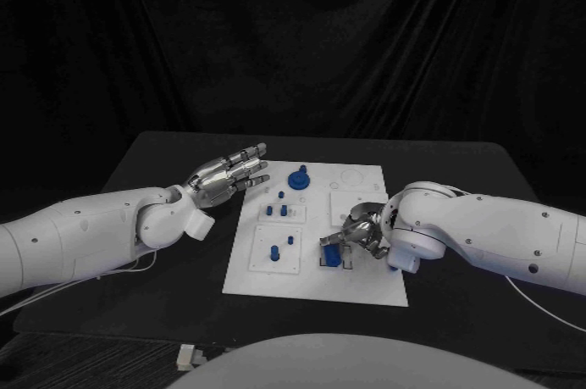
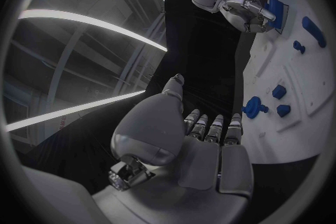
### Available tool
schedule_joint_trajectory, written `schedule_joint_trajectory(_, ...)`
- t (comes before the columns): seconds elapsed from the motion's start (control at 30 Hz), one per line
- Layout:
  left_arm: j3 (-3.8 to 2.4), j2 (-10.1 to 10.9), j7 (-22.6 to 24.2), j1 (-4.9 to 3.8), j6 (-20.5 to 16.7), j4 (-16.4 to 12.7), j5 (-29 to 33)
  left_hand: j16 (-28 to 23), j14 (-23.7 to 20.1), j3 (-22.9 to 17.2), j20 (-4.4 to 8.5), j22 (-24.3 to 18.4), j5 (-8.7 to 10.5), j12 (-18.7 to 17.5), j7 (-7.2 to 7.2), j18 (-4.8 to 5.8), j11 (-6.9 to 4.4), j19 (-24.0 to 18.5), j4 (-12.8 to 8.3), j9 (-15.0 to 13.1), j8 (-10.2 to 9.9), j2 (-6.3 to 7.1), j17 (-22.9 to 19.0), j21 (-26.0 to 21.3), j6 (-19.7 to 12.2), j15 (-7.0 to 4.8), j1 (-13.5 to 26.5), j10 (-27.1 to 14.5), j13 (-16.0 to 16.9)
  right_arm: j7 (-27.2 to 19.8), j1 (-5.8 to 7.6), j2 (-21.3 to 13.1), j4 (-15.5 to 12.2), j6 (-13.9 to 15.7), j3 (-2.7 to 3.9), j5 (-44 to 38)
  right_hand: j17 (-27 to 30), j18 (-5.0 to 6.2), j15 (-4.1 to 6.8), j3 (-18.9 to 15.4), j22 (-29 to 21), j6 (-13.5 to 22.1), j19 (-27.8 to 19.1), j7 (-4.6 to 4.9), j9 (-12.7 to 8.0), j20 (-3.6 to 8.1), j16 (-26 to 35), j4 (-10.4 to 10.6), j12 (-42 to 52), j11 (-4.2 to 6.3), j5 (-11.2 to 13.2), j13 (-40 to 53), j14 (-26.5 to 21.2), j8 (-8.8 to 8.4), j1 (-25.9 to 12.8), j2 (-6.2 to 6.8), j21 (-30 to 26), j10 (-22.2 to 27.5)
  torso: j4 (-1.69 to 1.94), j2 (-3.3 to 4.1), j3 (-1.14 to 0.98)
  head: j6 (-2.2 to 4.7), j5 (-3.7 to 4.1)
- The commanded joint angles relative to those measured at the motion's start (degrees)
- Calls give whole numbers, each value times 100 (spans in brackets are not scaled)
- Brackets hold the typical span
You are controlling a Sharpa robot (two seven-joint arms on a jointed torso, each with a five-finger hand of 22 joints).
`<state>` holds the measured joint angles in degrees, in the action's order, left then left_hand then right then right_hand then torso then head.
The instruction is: Assemble the parts on the task board
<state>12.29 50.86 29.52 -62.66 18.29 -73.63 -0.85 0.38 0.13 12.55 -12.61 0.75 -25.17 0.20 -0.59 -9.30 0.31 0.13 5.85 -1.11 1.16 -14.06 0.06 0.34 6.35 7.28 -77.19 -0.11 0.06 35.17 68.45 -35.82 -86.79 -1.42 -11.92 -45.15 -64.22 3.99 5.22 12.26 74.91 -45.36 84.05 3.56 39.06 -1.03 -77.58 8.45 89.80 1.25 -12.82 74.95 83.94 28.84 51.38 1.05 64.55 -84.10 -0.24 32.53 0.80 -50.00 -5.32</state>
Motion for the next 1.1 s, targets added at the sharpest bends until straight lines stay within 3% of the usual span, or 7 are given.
schedule_joint_trajectory(0.03, -6, -14, 48, 9, 77, -5, 38, -38, -13, 19, -44, -5, -29, -20, 8, -35, 39, 12, 10, -4, 30, -67, -6, -9, -22, 35, 6, 11, -6, 41, -17, 9, 2, 1, 3, 9, 9, 119, -40, -22, 776, 2, -13, -3, -2, -32, 37, 34, 20, -33, 33, 1505, 192, 1, -60, 4, -32, -590, 2, 2, -1, 0, 2)
schedule_joint_trajectory(0.3, -6, -19, 33, 9, 88, -4, 38, -38, -13, 19, -44, -5, -29, -20, 8, -35, 39, 12, 10, -4, 30, -67, -6, -9, -22, 35, 6, 11, -6, 32, -17, 15, 8, 9, 3, 9, 11, 119, -37, -92, 775, 7, -11, -7, -13, -29, 38, 69, 20, -28, 173, 1505, 194, 11, -86, 36, -43, -590, -1, -1, -1, 0, -12)
schedule_joint_trajectory(0.4, -6, -20, 28, 10, 91, -3, 38, -38, -13, 18, -45, -5, -43, -20, 8, -34, 39, 11, 10, -3, 29, -73, -6, -9, -27, 36, 7, 11, -6, 28, -17, 12, 3, 1, 3, 9, 4, 117, -33, -234, 780, 11, -3, -12, -24, -25, 34, 87, 20, -24, 525, 1505, 198, 33, -99, 145, -43, -590, 1, 2, -1, 0, -18)
schedule_joint_trajectory(0.5, -6, -20, 23, 11, 97, -3, 38, -38, -13, 18, -45, -5, -43, -20, 8, -34, 39, 11, 10, -3, 29, -73, -6, -9, -27, 36, 7, 11, -6, 24, -17, 3, 0, -6, 3, 9, -8, 116, -31, -404, 784, 15, 3, -15, -32, -21, 27, 150, 20, -21, 533, 1505, 201, 48, -173, 223, -45, -590, 1, 1, 0, 0, -26)
schedule_joint_trajectory(0.7, -6, -20, 13, 12, 104, -4, 38, -38, -13, 18, -45, -5, -43, -20, 8, -34, 39, 11, 10, -3, 29, -73, -6, -9, -27, 36, 7, 11, -6, -1, -15, -80, -62, 73, 3, 9, -42, 113, -27, -532, 791, -8, 11, -24, -31, -18, 8, 220, 20, -14, 644, 1505, 209, 80, -208, 211, -38, -590, 1, 2, 0, 0, -37)
schedule_joint_trajectory(0.93, -6, -8, 8, 13, 103, -8, 38, -38, -13, 18, -45, -4, -54, -20, 8, -32, 40, 12, 10, -3, 29, -77, -6, -9, -25, 37, 8, 11, -6, -106, 87, -368, -380, 250, 4, 8, -105, 111, 1, -670, 804, -94, 28, -67, 50, 3, -33, 250, 20, 22, 584, 1505, 224, 242, -120, 176, -20, -590, -1, 0, 0, 0, -95)
schedule_joint_trajectory(1.1, -6, -3, 6, 14, 102, -1, 38, -38, -13, 18, -45, -4, -54, -20, 8, -32, 40, 12, 10, -3, 29, -77, -6, -9, -25, 37, 8, 11, -6, -399, 215, -595, -691, 403, 4, -110, -170, 103, 41, -786, 826, -33, 46, -122, 305, 41, -76, 131, 20, 69, 422, 1505, 235, 610, 242, 153, 13, -590, 0, 2, -1, 0, -93)
